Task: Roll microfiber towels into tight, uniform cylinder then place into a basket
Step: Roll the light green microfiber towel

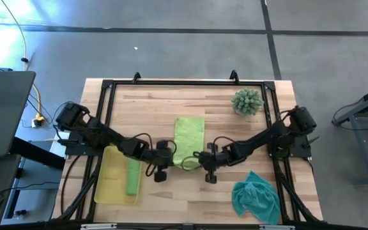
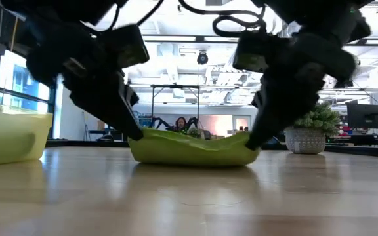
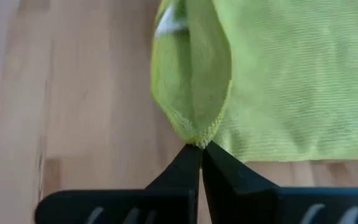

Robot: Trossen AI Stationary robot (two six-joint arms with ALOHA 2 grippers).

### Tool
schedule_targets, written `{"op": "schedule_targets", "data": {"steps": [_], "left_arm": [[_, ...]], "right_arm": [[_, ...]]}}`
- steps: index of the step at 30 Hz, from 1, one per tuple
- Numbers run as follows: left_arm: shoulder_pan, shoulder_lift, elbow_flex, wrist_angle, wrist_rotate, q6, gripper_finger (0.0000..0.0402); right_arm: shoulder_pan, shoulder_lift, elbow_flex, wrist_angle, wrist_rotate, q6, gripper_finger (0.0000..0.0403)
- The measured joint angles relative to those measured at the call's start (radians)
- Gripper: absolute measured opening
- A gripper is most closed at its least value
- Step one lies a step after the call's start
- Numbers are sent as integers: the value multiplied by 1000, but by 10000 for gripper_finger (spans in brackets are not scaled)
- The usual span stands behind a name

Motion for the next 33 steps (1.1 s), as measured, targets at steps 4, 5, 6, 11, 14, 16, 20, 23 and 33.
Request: {"op": "schedule_targets", "data": {"steps": [4,5,6,11,14,16,20,23,33], "left_arm": [[26,3,1,-1,-1,-94,3],[31,3,1,-4,-1,-106,3],[36,3,1,-5,-1,-112,3],[65,-1,3,-6,-1,-150,3],[91,-1,3,-30,-1,-193,3],[108,-1,3,-52,-2,-220,3],[134,0,3,-82,-5,-249,3],[145,21,4,-80,-6,-251,3],[169,41,4,-77,-35,-250,3]], "right_arm": [[-34,-11,0,10,-43,92,0],[-41,-11,0,13,-61,115,0],[-48,-11,0,11,-73,134,0],[-75,-11,0,-25,-83,192,0],[-92,-12,1,-56,-70,215,0],[-103,-12,1,-82,-49,221,0],[-123,-13,1,-106,20,259,0],[-134,-13,1,-109,32,251,1],[-140,-21,3,-149,37,143,73]]}}
